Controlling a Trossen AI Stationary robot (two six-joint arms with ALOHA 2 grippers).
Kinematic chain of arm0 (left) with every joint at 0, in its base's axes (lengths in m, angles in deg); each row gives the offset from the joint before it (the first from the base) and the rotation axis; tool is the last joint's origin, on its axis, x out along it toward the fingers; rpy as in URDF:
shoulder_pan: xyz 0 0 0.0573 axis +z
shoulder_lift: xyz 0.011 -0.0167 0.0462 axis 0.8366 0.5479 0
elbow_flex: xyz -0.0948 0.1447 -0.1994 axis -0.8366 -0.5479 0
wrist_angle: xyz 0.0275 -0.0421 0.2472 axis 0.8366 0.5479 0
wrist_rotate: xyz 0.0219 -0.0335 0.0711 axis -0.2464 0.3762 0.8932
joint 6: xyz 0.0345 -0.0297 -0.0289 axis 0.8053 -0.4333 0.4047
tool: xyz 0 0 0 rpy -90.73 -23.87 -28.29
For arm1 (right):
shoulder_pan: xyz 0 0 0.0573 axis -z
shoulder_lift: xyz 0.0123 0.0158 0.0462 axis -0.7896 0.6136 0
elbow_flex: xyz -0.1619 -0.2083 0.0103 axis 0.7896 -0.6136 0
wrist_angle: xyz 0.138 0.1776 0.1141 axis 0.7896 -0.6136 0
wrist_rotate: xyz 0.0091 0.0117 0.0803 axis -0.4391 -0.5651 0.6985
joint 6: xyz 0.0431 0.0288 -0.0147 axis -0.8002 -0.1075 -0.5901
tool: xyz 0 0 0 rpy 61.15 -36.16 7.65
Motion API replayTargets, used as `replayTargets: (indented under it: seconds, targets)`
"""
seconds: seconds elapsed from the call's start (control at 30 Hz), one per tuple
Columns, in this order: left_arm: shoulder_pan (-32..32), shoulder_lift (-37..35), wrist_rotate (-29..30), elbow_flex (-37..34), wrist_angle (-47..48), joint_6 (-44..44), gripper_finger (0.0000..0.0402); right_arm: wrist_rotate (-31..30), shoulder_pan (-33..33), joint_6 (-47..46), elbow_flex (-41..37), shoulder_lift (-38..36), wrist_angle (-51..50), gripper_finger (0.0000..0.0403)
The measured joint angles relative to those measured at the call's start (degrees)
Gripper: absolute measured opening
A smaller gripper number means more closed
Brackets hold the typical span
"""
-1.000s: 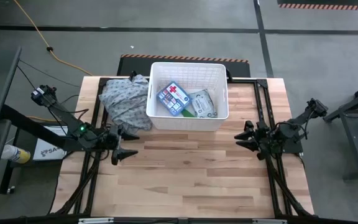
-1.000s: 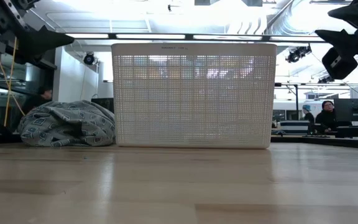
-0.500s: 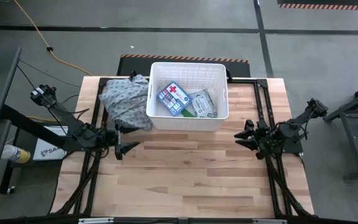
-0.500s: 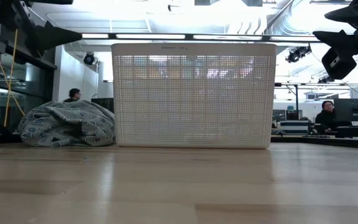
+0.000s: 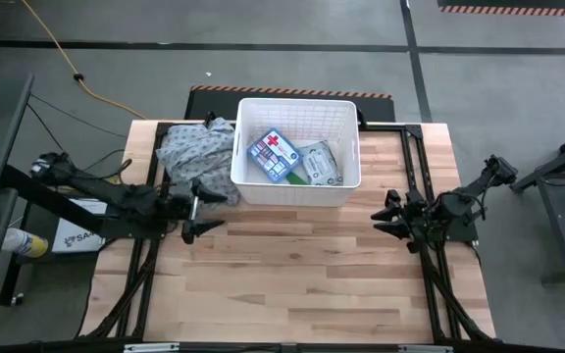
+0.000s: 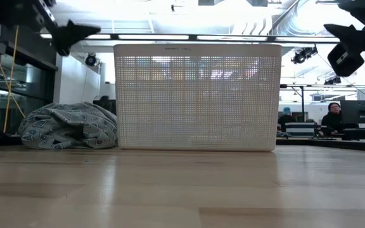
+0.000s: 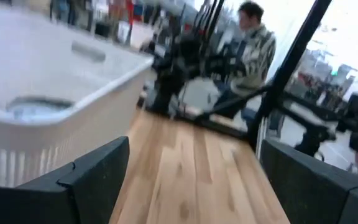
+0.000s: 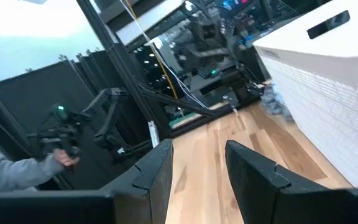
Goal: Pick & place medical supplies in basket/bin
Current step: Return to Home Position
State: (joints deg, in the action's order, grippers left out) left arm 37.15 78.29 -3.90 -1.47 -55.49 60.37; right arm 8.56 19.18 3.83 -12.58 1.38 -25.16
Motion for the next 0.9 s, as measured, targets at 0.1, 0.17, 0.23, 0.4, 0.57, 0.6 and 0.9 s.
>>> replayTargets:
  seconds: [0.1, 0.17, 0.23, 0.4, 0.57, 0.6, 0.9]
  targets:
    - [3.64, 0.04, -4.30, -0.02, 4.36, -3.31, 0.0397, 1.10, 0.00, 1.01, 0.00, -0.01, 1.60, 0.0141]
    - [5.11, 0.04, -5.47, -0.02, 6.02, -4.62, 0.0397, 1.65, 0.00, 1.79, 0.02, 0.00, 2.37, 0.0141]
    - [5.87, 0.04, -6.25, -0.02, 6.70, -4.81, 0.0397, 1.68, 0.00, 2.46, 0.02, 0.00, 2.95, 0.0141]
    - [5.63, -0.72, -6.69, -0.02, 8.02, -4.56, 0.0397, 1.00, 0.00, 3.59, 0.02, -0.02, 3.16, 0.0141]
    - [5.63, -0.69, -7.90, -0.02, 9.77, -4.82, 0.0397, 1.00, 0.00, 4.76, 0.02, 0.00, 2.84, 0.0141]
    - [5.63, -0.72, -7.90, -0.02, 9.65, -4.81, 0.0397, 1.00, 0.00, 4.79, 0.02, -0.01, 2.59, 0.0141]
    - [5.66, -0.52, -7.90, -11.24, -9.37, -5.01, 0.0397, -0.92, 0.00, 7.10, 0.02, 0.02, 2.50, 0.0141]
